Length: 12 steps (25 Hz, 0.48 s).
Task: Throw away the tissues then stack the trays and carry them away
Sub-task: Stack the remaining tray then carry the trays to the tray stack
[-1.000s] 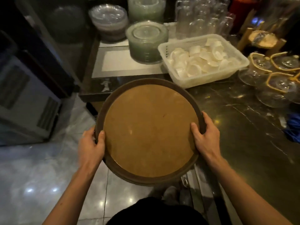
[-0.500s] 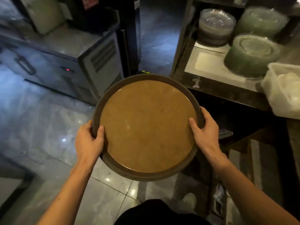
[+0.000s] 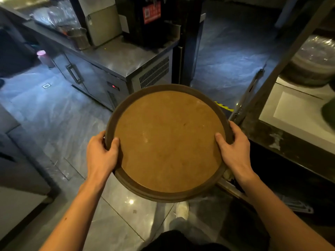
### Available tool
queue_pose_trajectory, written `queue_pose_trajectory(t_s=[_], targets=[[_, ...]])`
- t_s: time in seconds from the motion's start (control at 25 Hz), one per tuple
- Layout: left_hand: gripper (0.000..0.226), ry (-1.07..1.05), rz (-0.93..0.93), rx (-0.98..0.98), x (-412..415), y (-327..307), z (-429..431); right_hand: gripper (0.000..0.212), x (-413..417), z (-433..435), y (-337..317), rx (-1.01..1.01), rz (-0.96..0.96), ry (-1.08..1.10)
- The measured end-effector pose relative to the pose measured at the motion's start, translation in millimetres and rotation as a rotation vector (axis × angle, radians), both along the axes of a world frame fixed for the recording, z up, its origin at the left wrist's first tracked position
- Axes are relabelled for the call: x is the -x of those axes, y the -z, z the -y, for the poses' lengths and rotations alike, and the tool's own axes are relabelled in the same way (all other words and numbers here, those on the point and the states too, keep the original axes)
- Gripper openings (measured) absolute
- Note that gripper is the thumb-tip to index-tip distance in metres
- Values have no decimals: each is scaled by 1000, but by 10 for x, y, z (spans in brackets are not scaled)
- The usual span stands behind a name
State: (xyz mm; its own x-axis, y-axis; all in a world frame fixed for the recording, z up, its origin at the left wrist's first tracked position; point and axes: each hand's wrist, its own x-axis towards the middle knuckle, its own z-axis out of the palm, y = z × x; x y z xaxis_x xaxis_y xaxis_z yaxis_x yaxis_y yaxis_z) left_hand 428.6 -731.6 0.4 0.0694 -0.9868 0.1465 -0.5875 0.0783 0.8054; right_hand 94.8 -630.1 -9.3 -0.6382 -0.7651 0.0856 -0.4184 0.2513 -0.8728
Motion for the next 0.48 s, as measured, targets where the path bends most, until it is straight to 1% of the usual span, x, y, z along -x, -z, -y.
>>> queue_pose_trajectory(t_s=[0.12,0.24,0.28,0.36,0.48], targets=[[20,-32,-16,-30,387,-132,444,53,354,514,-86,22,16,-24],[18,-56,-26,-15,749,-223,953,56,732,1035,-204,17,7,-22],[21,-53,-28,-12,857,-264,1108,57,823,1179,-246,10,9,-26],[30,-35,-40,-17,1046,-329,1456,57,1000,1451,-278,58,4,-31],[39,-17,-50,-14,1305,-321,1986,60,1219,1868,-291,60,36,25]])
